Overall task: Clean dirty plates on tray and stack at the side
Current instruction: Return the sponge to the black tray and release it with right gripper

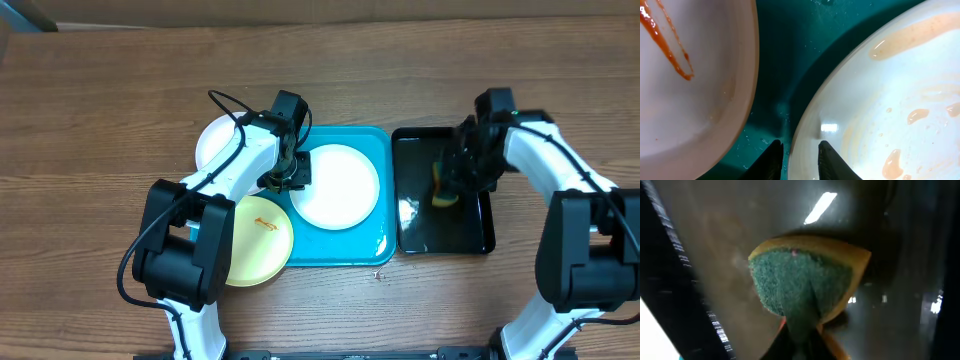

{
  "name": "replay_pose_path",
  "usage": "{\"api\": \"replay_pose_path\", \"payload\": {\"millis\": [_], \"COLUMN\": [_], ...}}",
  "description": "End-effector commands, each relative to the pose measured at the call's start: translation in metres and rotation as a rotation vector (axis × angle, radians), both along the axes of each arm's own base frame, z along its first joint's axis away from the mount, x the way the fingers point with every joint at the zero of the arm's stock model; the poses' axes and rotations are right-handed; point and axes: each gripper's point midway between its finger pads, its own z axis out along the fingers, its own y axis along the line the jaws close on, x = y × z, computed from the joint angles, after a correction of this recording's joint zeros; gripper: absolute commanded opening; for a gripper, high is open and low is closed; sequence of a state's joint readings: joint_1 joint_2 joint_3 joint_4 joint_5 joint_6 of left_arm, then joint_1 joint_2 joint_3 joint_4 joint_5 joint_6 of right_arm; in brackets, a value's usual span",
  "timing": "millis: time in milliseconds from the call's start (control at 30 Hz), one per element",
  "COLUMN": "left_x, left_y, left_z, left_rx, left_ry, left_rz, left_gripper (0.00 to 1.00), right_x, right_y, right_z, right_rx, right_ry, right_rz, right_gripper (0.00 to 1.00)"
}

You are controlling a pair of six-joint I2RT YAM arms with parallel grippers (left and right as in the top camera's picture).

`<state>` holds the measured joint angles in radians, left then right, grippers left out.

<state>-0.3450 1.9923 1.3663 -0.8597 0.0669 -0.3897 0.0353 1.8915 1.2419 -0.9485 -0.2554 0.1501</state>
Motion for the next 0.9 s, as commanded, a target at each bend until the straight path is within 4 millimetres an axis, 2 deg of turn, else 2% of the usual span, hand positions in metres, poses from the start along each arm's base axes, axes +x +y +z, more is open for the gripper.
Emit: {"api": "replay_pose_path", "payload": {"millis": [0, 33, 67, 133, 233, 300, 333, 400, 433, 467, 533, 667, 800, 867], "left_x": [0.0, 0.001, 0.002, 0.002, 0.002, 0.002, 0.002, 0.002, 0.002, 0.002, 0.003, 0.009, 0.019, 0.019], "left_y": [-0.002, -0.002, -0.002, -0.003, -0.002, -0.002, -0.002, -0.002, -0.002, -0.002, -0.003, -0.005, -0.008, -0.011], "left_z": [-0.004, -0.004, -0.004, -0.004, -0.004, -0.004, -0.004, -0.004, -0.004, -0.004, -0.003, 0.007, 0.025, 0.028], "left_rx": [-0.002, -0.003, -0.004, -0.005, -0.004, -0.004, -0.004, -0.004, -0.004, -0.004, -0.005, -0.009, -0.015, -0.021], "left_ry": [0.007, 0.004, 0.002, 0.0, 0.0, 0.0, 0.001, 0.001, 0.001, 0.0, -0.002, -0.013, -0.03, -0.031], "left_rz": [-0.003, -0.003, -0.003, -0.003, -0.003, -0.003, -0.003, -0.003, -0.003, -0.003, -0.003, -0.003, -0.003, -0.007], "left_gripper": [0.3, 0.34, 0.38, 0.42, 0.43, 0.37, 0.29, 0.22, 0.17, 0.12, 0.04, 0.04, 0.04, 0.19], "right_x": [-0.001, 0.001, 0.003, 0.009, 0.024, 0.034, 0.038, 0.042, 0.042, 0.04, 0.036, 0.037, 0.042, 0.045], "right_y": [0.0, 0.001, 0.003, 0.004, -0.007, -0.02, -0.028, -0.046, -0.053, -0.061, -0.074, -0.096, -0.106, -0.107], "right_z": [-0.001, 0.002, 0.007, 0.021, 0.053, 0.078, 0.089, 0.105, 0.108, 0.111, 0.11, 0.11, 0.11, 0.111], "right_rx": [-0.044, -0.039, -0.027, -0.016, -0.017, -0.018, -0.018, -0.02, -0.021, -0.022, -0.023, -0.025, -0.028, -0.03], "right_ry": [-0.019, -0.024, -0.027, -0.031, -0.05, -0.07, -0.077, -0.088, -0.086, -0.079, -0.061, -0.073, -0.1, -0.113], "right_rz": [0.017, 0.019, 0.02, 0.014, -0.016, -0.056, -0.077, -0.124, -0.141, -0.165, -0.2, -0.257, -0.279, -0.28], "right_gripper": [0.44, 0.57, 0.63, 0.68, 0.7, 0.71, 0.72, 0.79, 0.86, 1.0, 1.0, 1.0, 1.0, 1.0]}}
